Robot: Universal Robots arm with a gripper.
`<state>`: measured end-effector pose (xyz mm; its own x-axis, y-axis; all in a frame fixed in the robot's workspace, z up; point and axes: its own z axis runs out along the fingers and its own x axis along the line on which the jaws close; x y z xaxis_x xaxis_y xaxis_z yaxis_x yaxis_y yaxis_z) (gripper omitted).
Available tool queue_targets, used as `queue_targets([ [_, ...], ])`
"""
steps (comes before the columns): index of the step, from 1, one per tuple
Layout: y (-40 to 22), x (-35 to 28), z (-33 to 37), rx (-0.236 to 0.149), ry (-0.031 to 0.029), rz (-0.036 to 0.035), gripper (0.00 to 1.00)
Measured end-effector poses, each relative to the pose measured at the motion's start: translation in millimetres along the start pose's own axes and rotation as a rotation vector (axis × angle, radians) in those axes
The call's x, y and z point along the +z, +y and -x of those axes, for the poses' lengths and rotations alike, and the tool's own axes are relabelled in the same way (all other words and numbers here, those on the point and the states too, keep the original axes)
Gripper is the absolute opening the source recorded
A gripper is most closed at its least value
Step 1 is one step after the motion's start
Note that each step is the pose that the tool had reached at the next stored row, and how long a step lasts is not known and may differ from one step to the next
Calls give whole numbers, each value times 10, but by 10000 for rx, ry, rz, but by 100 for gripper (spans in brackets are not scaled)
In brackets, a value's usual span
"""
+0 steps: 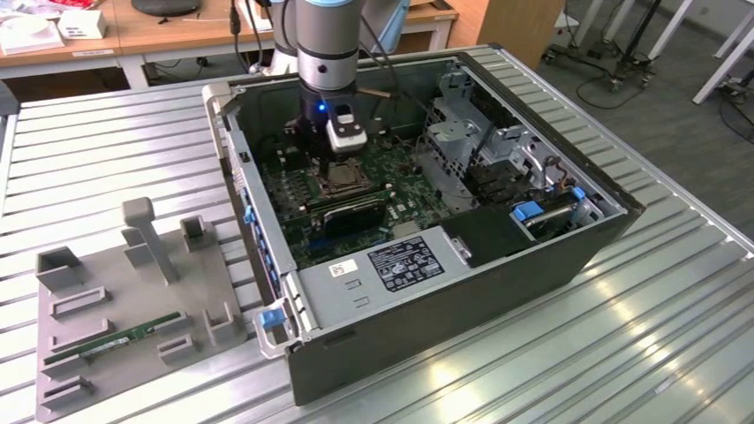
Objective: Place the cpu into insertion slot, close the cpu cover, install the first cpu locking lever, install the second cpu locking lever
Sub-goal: 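Close the cpu cover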
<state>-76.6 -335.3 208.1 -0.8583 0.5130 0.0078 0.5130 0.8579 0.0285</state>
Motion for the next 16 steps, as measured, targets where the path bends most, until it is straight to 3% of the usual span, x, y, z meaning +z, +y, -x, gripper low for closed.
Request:
queue_targets([
  [16, 0, 9, 0, -2915, 72, -43, 11],
])
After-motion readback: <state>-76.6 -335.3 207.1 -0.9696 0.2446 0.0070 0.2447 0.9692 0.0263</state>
